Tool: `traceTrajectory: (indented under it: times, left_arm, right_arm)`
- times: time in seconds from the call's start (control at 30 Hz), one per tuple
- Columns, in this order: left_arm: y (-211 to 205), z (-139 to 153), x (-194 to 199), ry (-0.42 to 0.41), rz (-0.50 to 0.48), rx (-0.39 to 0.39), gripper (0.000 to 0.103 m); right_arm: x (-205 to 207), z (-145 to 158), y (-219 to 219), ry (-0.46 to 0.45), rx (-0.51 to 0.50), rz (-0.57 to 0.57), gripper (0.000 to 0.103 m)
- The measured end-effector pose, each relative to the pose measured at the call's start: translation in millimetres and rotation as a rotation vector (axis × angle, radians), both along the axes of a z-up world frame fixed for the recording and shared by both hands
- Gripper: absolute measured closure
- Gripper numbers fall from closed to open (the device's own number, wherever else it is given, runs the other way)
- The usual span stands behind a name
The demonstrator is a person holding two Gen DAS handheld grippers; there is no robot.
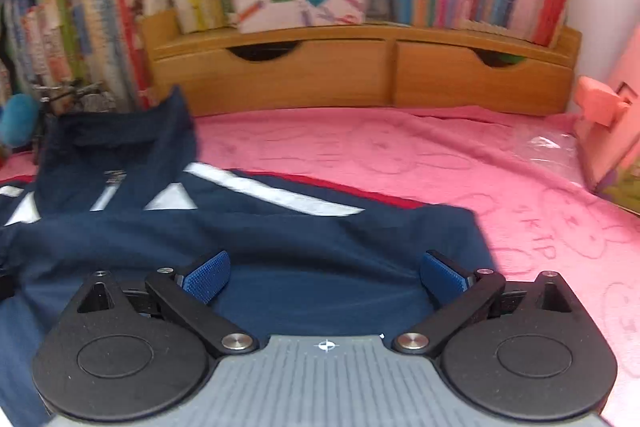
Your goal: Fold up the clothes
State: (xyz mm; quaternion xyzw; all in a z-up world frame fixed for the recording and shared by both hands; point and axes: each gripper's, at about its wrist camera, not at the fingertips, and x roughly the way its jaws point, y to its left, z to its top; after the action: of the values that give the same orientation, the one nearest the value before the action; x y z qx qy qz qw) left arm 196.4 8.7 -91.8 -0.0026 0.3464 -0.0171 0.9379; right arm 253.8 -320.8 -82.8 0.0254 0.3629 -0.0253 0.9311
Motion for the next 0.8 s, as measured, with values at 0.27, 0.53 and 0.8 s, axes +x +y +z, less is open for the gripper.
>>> traceTrajectory:
  times: [0.27, 0.53, 0.8]
  left_arm:
    - [0, 0, 0, 0.000, 0.000, 0.000, 0.003]
    - [0, 0, 0, 0.000, 0.000, 0.000, 0.003]
    - [0, 0, 0, 0.001, 0.000, 0.000, 0.002]
  right_arm:
    - [3, 11, -58, -0.003, -0.136, -0.315, 0.000]
    - [-62, 29, 24, -0.075, 0.047, 0.178, 0.000]
    - [-123, 4, 21, 0.015, -0.005, 0.201, 0.000]
